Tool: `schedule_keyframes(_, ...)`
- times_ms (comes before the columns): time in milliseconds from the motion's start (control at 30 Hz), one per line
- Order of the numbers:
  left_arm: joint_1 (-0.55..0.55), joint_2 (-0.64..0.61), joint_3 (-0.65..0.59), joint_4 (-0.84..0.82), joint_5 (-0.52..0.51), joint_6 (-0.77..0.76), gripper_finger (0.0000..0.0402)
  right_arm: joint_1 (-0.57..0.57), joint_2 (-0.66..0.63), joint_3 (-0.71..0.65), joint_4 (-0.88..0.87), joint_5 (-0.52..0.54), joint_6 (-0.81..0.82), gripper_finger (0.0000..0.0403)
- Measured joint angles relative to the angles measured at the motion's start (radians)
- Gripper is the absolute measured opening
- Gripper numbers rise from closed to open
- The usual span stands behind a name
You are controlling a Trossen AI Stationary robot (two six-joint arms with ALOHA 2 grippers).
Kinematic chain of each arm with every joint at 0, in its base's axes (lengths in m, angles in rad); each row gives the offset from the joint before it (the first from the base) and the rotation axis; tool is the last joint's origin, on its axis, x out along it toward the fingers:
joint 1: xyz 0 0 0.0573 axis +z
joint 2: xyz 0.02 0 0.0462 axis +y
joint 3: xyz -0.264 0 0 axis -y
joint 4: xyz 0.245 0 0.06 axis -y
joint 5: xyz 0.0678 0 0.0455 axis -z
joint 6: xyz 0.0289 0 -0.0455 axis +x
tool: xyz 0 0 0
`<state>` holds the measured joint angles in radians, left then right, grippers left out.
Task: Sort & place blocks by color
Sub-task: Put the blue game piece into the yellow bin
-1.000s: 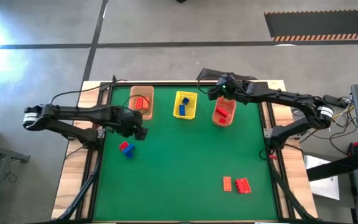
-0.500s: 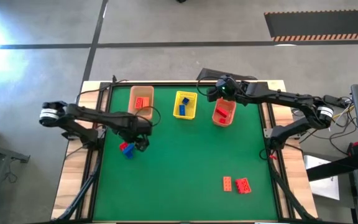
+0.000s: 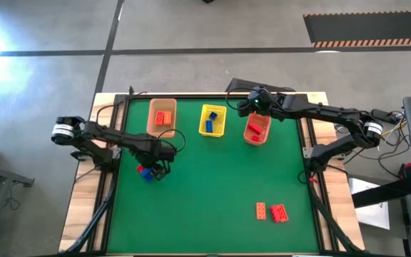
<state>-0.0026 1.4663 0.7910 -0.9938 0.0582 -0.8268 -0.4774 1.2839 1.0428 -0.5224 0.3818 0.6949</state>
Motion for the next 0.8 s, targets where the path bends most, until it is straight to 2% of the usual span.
schedule_keyframes(200,0.000,-0.001,0.000,0.007,-0.006,0.003,0.0207,0.000,0.000,0.000,0.000,0.000,0.000,0.0163)
schedule_keyframes(600,0.000,-0.001,-0.001,0.006,-0.010,0.005,0.0085,0.000,0.000,0.000,0.000,0.001,0.000,0.0161)
schedule_keyframes(800,0.001,-0.005,0.000,0.003,-0.013,0.003,0.0075,0.000,0.000,0.000,0.000,0.001,0.000,0.0160)
